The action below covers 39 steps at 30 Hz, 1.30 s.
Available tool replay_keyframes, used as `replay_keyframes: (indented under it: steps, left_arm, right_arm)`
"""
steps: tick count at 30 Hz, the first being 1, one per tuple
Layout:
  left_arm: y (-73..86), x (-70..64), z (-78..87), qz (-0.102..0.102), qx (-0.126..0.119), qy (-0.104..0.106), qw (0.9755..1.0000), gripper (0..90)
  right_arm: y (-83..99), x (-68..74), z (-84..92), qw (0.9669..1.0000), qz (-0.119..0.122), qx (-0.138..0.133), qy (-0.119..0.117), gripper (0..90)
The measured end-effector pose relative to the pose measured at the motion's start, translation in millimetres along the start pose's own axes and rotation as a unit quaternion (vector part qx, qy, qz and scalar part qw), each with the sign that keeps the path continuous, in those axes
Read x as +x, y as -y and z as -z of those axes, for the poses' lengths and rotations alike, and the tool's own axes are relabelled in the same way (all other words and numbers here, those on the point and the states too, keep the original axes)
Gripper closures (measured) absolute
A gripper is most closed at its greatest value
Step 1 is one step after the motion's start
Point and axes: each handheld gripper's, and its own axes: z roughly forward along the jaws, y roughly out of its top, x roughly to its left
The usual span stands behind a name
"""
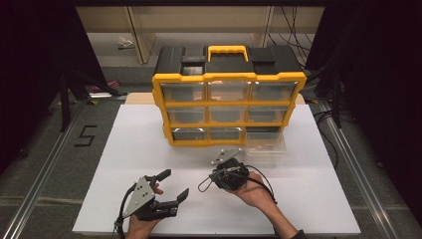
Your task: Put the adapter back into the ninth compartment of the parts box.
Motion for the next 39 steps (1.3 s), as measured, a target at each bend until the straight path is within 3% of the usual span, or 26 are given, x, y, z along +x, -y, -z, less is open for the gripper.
replay_keyframes:
  steps: [16,39]
  left_arm:
    - [-0.1,0.0,0.1,0.0,-0.001,0.001,1.0,18.6]
    - [-0.1,-0.3,0.0,0.001,-0.003,0.001,1.0,18.7]
  right_arm:
    - [-3.6,-17.0,28.8,0.9984,-0.019,-0.051,0.016,76.4]
    - [-3.2,-28.0,43.9,0.9964,-0.029,-0.075,0.029,76.4]
